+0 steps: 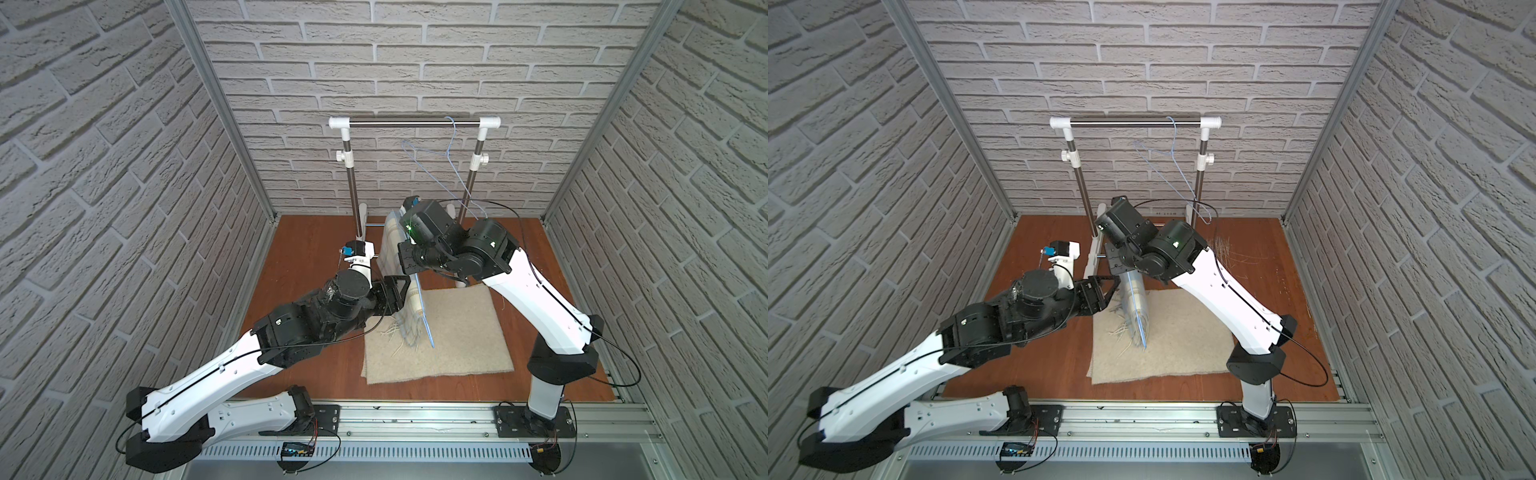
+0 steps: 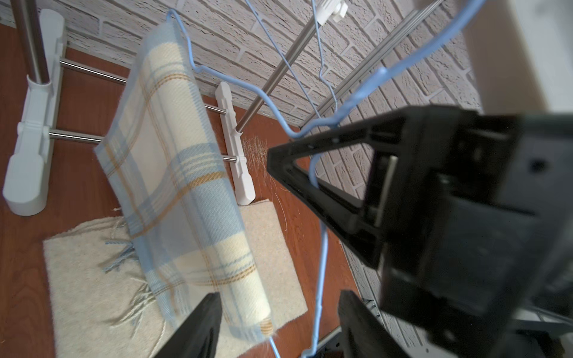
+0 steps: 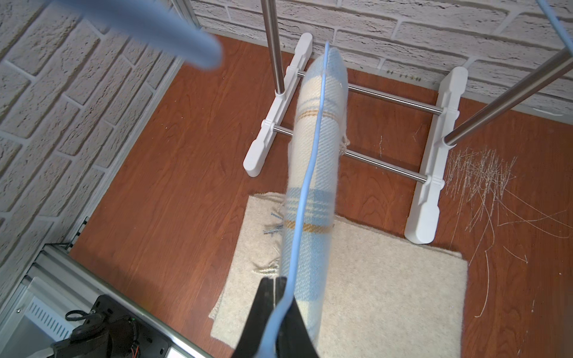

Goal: Hang the scarf on the hanger

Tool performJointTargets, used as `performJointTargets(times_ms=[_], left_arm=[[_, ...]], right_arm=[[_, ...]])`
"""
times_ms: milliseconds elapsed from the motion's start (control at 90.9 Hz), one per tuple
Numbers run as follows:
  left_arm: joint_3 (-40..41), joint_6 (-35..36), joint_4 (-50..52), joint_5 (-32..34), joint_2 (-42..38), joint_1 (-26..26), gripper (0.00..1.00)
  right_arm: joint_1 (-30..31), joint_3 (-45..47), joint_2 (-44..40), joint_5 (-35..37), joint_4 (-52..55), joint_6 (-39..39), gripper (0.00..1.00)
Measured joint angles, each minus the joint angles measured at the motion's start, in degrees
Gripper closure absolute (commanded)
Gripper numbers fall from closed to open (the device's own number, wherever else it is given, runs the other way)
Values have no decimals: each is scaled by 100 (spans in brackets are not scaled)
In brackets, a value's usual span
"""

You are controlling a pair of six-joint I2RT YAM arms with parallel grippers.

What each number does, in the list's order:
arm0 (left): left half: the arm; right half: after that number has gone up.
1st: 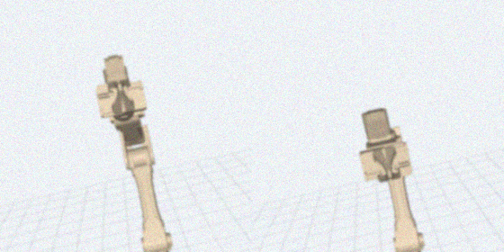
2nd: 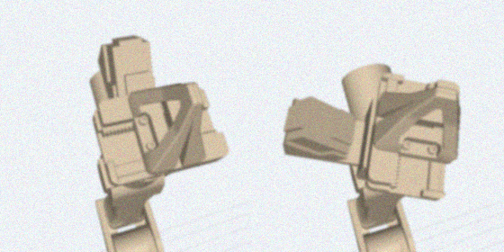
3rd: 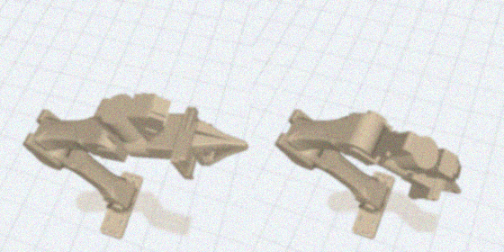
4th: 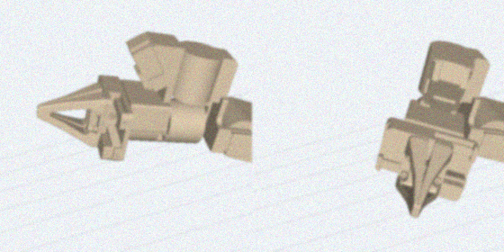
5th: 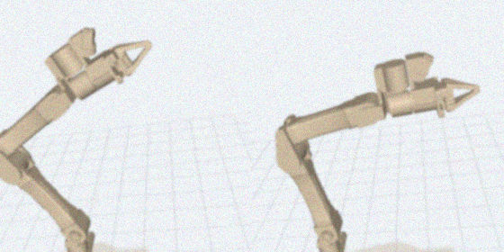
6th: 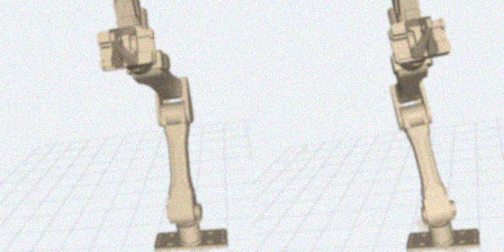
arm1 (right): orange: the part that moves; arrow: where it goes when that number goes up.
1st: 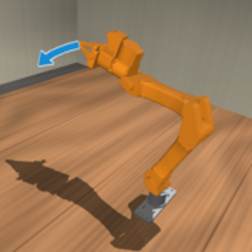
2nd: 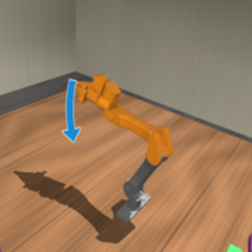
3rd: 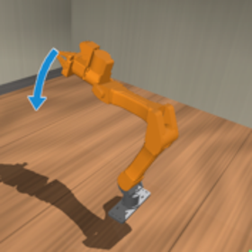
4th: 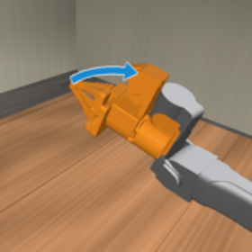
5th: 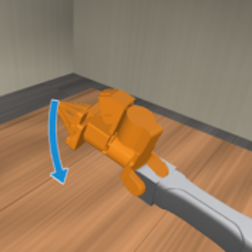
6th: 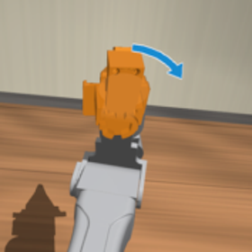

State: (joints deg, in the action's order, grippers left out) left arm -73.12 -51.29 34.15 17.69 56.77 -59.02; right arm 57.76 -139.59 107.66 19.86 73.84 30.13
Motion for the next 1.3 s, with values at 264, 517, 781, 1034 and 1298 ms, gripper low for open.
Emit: performJointTargets(times_ms=[264,517,781,1034,1298], left_arm=[[-157,140,-129,-114,330,-59,33],[-203,284,-400,-107,931,-24,46],[-210,348,-319,101,1117,188,53],[-210,372,-256,107,1368,260,51],[-310,225,-501,76,1377,264,100]], right_arm=[[-155,0,151,-35,-197,-79,97],[-267,-4,151,-52,-184,-173,97],[-315,94,136,-170,-297,-214,97],[-363,212,96,-352,-452,-280,97],[-501,365,-17,-647,-868,-208,97]])
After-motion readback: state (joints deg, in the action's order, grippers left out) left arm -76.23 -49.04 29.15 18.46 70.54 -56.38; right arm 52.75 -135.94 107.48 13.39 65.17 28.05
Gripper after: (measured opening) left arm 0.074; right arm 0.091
